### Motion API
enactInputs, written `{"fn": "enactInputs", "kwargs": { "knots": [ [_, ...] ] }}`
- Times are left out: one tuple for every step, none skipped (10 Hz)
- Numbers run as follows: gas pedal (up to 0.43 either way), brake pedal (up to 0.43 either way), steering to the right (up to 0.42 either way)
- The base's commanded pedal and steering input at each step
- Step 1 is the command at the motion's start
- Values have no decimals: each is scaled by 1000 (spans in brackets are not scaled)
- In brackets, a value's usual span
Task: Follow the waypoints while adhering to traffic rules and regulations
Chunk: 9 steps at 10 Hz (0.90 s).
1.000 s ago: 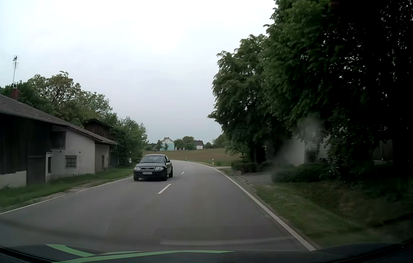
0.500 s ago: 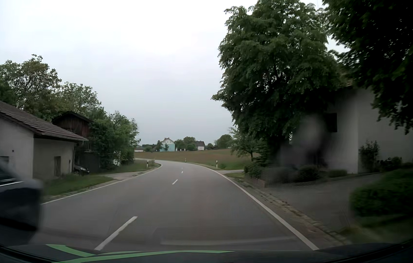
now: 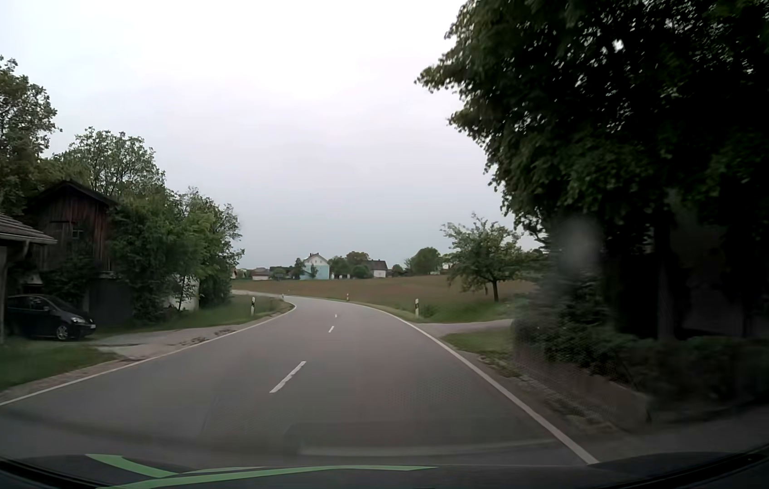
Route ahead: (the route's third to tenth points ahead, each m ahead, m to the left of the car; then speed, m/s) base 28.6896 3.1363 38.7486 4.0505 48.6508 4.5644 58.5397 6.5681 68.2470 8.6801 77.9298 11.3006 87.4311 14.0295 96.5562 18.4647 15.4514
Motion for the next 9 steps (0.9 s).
{"fn": "enactInputs", "kwargs": {
  "knots": [
    [39, 0, -10],
    [39, 0, -10],
    [39, 0, -9],
    [47, 0, -9],
    [47, 0, -9],
    [47, 0, -9],
    [47, 0, -9],
    [47, 0, -9],
    [59, 0, -10]
  ]
}}
